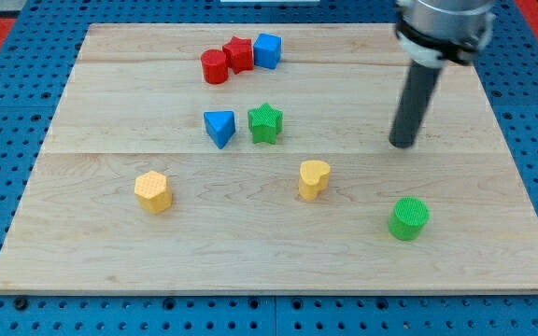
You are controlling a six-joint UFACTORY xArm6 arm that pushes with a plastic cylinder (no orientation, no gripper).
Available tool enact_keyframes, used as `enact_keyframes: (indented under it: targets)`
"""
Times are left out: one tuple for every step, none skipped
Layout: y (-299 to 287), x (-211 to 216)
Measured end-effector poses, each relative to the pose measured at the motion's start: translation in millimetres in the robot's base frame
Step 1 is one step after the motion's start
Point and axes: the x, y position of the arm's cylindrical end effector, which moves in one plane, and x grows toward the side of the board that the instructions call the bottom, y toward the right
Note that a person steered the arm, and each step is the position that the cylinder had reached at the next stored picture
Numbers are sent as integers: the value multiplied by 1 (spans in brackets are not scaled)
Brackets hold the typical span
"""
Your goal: Put the yellow heart at the bottom right of the blue cube
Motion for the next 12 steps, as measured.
enact_keyframes:
  targets:
    - [-10,74]
    - [-77,92]
    - [-82,85]
    - [-65,72]
    - [-45,66]
    - [-67,86]
    - [-132,77]
    - [-125,56]
    - [-103,36]
    - [-95,-2]
    - [-117,-33]
    - [-95,-4]
